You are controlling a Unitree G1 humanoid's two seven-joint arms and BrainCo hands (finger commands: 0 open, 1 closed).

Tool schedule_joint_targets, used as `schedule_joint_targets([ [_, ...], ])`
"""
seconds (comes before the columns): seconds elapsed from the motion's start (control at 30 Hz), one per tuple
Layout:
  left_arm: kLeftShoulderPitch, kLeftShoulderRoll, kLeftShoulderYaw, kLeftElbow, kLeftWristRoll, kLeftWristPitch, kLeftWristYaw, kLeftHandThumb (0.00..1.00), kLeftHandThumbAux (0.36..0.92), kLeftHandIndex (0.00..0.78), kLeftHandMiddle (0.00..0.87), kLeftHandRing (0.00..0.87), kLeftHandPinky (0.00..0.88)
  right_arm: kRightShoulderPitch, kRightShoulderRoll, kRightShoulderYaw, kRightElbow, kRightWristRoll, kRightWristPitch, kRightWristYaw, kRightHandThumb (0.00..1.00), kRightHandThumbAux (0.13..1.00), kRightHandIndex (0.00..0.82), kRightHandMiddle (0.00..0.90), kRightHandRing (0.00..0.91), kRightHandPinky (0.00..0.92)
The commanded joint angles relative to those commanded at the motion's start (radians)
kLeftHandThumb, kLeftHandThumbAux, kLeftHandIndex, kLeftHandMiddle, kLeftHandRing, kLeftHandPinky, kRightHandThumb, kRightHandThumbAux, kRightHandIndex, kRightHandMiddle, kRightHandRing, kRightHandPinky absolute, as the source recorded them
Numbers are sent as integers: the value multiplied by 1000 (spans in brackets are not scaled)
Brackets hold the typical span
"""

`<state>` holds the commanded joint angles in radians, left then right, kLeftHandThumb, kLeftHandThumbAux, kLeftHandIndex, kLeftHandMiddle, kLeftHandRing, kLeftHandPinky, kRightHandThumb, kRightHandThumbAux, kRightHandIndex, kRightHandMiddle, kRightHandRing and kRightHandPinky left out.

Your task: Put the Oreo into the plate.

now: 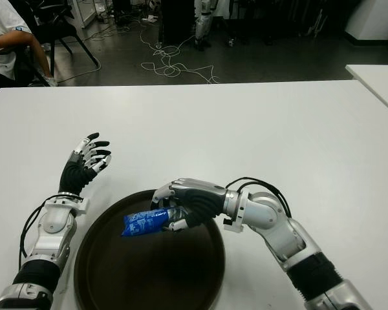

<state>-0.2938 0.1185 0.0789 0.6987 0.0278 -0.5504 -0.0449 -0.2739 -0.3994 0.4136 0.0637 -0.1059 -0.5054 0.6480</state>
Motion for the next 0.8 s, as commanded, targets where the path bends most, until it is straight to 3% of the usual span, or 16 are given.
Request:
schedule_joint_targets([
  [0.4,4,5,-7,-13,9,9,6,469,748,147,273,298,326,3,6,-10,3,-33,-2,-14,695,731,431,768,785,782],
  [0.8,9,1,-6,-30,-3,19,-1,484,747,144,259,295,335,7,40,-9,84,-63,-51,-67,683,738,427,743,755,742],
])
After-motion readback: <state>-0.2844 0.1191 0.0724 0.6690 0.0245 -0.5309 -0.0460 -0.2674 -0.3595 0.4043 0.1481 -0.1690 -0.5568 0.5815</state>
